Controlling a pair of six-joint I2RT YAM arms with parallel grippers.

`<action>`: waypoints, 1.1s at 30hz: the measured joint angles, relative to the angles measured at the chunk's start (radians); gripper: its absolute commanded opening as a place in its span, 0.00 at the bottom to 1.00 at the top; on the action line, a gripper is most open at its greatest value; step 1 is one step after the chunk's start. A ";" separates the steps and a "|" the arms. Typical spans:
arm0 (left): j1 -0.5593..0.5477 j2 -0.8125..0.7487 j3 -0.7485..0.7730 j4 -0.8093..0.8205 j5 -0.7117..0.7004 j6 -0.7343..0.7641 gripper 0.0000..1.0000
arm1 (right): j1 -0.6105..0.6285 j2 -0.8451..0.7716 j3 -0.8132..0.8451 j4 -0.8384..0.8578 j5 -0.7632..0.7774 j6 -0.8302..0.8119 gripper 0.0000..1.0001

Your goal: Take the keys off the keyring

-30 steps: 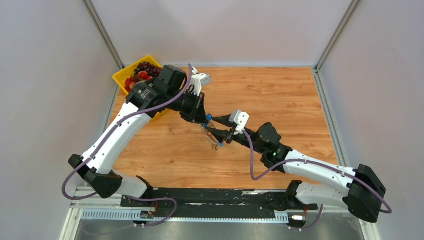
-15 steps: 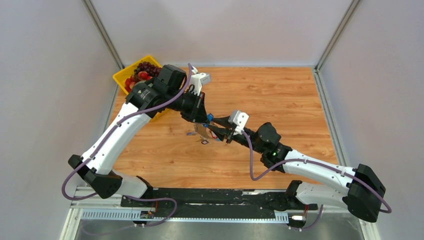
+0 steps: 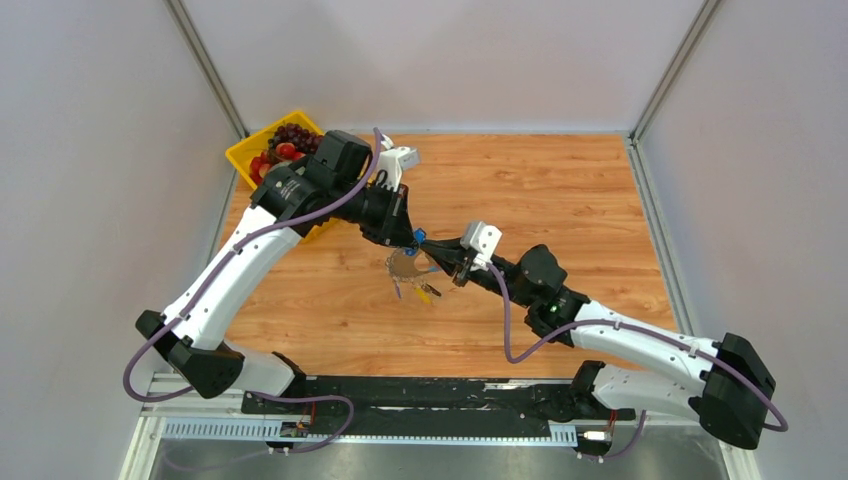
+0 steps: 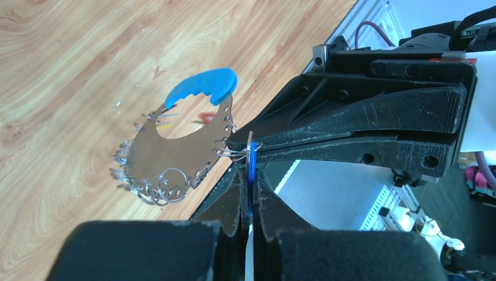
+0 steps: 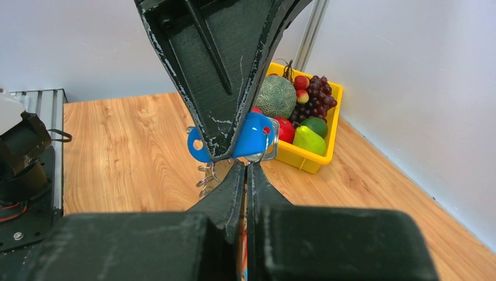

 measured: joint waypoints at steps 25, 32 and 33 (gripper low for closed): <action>0.075 -0.010 -0.148 0.048 0.167 -0.029 0.00 | 0.000 -0.103 -0.061 -0.056 -0.074 -0.036 0.00; 0.076 -0.010 -0.189 0.070 0.202 -0.030 0.00 | 0.000 -0.117 -0.129 0.014 -0.084 -0.036 0.00; 0.076 -0.010 -0.196 0.077 0.214 -0.030 0.00 | 0.000 -0.119 -0.136 0.025 -0.085 -0.036 0.00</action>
